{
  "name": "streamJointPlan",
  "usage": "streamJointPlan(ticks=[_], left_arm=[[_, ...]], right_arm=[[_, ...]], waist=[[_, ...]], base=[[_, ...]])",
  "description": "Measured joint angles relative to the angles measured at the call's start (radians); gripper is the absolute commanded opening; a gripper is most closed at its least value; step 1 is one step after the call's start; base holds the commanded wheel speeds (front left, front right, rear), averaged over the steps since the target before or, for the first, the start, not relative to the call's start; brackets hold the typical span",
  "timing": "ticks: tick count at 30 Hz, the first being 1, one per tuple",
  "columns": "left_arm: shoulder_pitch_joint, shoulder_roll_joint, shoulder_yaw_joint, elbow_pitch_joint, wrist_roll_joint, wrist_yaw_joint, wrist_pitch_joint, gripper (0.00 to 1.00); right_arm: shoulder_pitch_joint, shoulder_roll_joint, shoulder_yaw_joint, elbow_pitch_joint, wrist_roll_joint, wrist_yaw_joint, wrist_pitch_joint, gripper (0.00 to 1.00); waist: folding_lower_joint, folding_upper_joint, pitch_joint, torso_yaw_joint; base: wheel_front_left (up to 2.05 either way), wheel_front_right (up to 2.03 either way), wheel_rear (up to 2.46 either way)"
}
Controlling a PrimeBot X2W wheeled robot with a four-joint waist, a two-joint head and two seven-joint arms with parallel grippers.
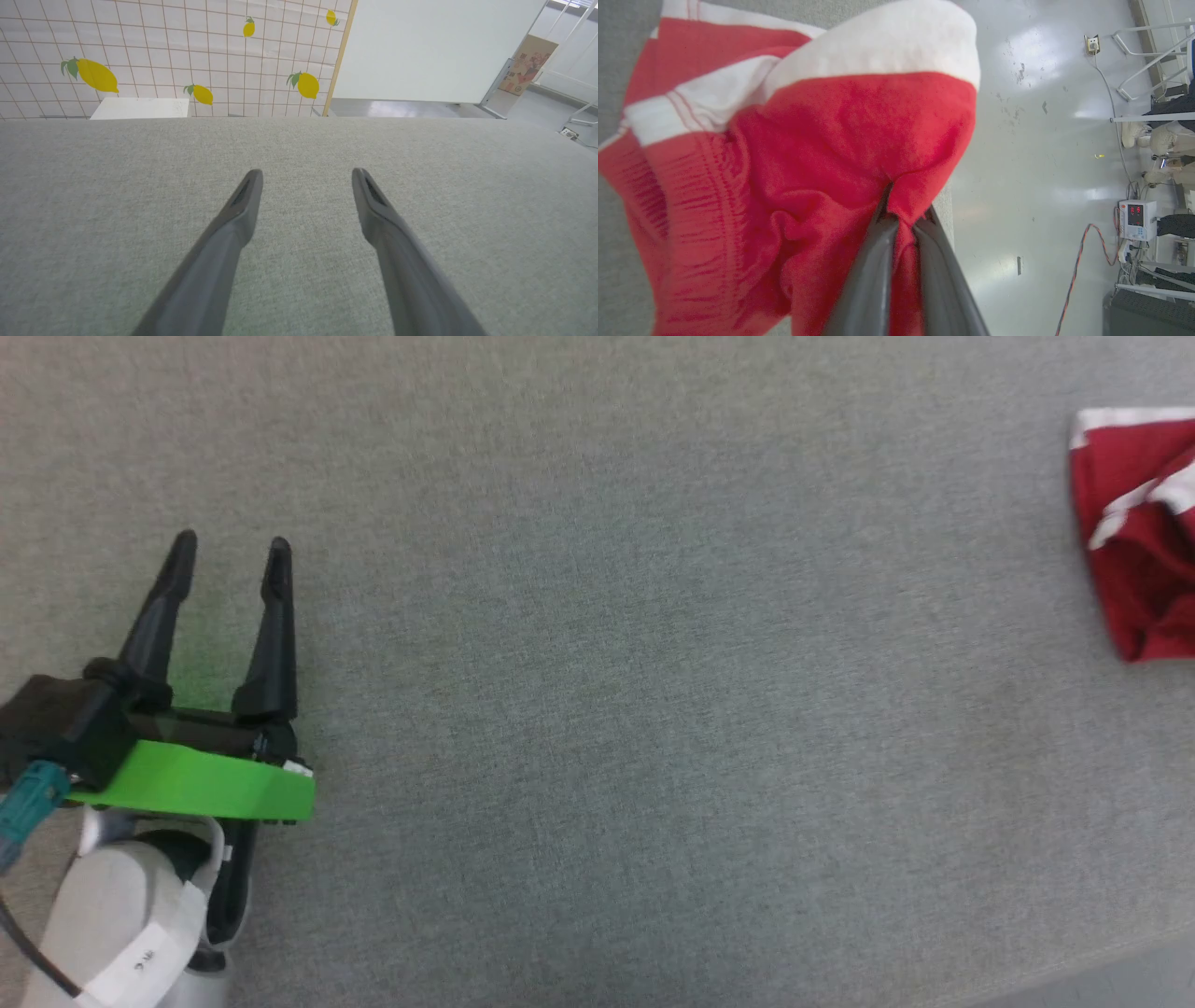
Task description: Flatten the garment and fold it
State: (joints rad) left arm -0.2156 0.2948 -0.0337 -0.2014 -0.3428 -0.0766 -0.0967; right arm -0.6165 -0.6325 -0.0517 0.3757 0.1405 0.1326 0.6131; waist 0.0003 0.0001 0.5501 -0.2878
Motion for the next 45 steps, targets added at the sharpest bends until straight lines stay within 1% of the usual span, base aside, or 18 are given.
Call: streamJointPlan(ticks=[7, 8, 9, 13, 17, 20, 23, 26, 30, 33, 37, 40, 42, 43, 45], left_arm=[[0.008, 0.038, 0.024, -0.068, 0.000, 0.009, 0.044, 1.00], [0.010, 0.041, 0.025, -0.073, 0.000, 0.009, 0.047, 1.00], [0.011, 0.043, 0.025, -0.077, 0.000, 0.011, 0.052, 1.00], [0.011, 0.049, 0.024, -0.086, 0.000, 0.016, 0.060, 1.00], [0.013, 0.048, 0.018, -0.076, 0.000, 0.016, 0.058, 1.00], [0.015, 0.040, 0.013, -0.052, -0.002, 0.017, 0.038, 1.00], [0.020, 0.022, 0.007, -0.022, -0.005, 0.020, 0.014, 1.00], [0.033, 0.007, 0.008, 0.012, -0.010, 0.027, -0.017, 1.00], [0.037, -0.016, 0.015, 0.054, -0.017, 0.043, -0.058, 1.00], [0.045, -0.034, 0.018, 0.077, -0.020, 0.055, -0.077, 1.00], [0.066, -0.050, 0.030, 0.105, -0.029, 0.076, -0.092, 1.00], [0.073, -0.058, 0.039, 0.116, -0.031, 0.091, -0.103, 1.00], [0.075, -0.066, 0.043, 0.121, -0.034, 0.101, -0.109, 1.00], [0.077, -0.068, 0.046, 0.123, -0.035, 0.106, -0.110, 1.00], [0.080, -0.071, 0.049, 0.127, -0.036, 0.114, -0.116, 1.00]], right_arm=[[-0.056, 0.015, -0.102, 0.091, -0.052, 0.000, -0.050, 0.00], [-0.063, 0.019, -0.113, 0.103, -0.061, 0.000, -0.061, 0.40], [-0.067, 0.021, -0.121, 0.110, -0.069, 0.000, -0.074, 1.00], [-0.086, 0.023, -0.143, 0.148, -0.092, 0.000, -0.119, 1.00], [-0.105, 0.020, -0.137, 0.163, -0.102, 0.000, -0.169, 1.00], [-0.126, 0.010, -0.114, 0.160, -0.101, 0.000, -0.202, 1.00], [-0.142, -0.003, -0.069, 0.126, -0.080, 0.000, -0.246, 1.00], [-0.167, -0.012, -0.013, 0.065, -0.049, 0.000, -0.291, 1.00], [-0.193, 0.005, 0.038, -0.011, -0.013, 0.000, -0.330, 1.00], [-0.199, 0.063, 0.049, -0.073, 0.037, 0.000, -0.367, 1.00], [-0.193, 0.179, 0.053, -0.166, 0.072, 0.000, -0.427, 1.00], [-0.164, 0.286, 0.005, -0.216, 0.071, 0.000, -0.467, 1.00], [-0.132, 0.374, -0.024, -0.243, 0.065, -0.001, -0.498, 1.00], [-0.116, 0.408, -0.029, -0.255, 0.059, -0.001, -0.512, 1.00], [-0.074, 0.501, -0.047, -0.280, 0.052, -0.001, -0.552, 1.00]], waist=[[0.0000, 0.0000, 0.069, -0.005], [0.0000, 0.0000, 0.075, -0.007], [0.0000, 0.0000, 0.079, -0.009], [-0.0001, 0.0000, 0.084, -0.016], [-0.0001, 0.0000, 0.066, -0.016], [-0.0002, 0.0000, 0.042, -0.013], [-0.0003, 0.0000, 0.009, -0.008], [-0.0003, 0.0000, -0.035, 0.000], [-0.0004, 0.0000, -0.102, 0.012], [-0.0004, 0.0000, -0.154, 0.024], [-0.0004, 0.0000, -0.226, 0.046], [-0.0004, 0.0000, -0.274, 0.066], [-0.0004, 0.0000, -0.305, 0.083], [-0.0004, 0.0000, -0.317, 0.090], [-0.0004, 0.0000, -0.344, 0.109]], base=[[0.00, 0.00, 0.00], [0.00, 0.00, 0.00], [0.00, 0.00, 0.00], [0.00, 0.00, 0.00], [0.00, 0.00, 0.00], [0.00, 0.00, 0.00], [0.00, 0.00, 0.00], [0.00, 0.00, 0.00], [0.00, 0.00, 0.00], [0.00, 0.00, 0.00], [0.00, 0.00, 0.00], [0.00, 0.00, 0.00], [0.00, 0.00, 0.00], [0.00, 0.00, 0.00], [0.00, 0.00, 0.00]])
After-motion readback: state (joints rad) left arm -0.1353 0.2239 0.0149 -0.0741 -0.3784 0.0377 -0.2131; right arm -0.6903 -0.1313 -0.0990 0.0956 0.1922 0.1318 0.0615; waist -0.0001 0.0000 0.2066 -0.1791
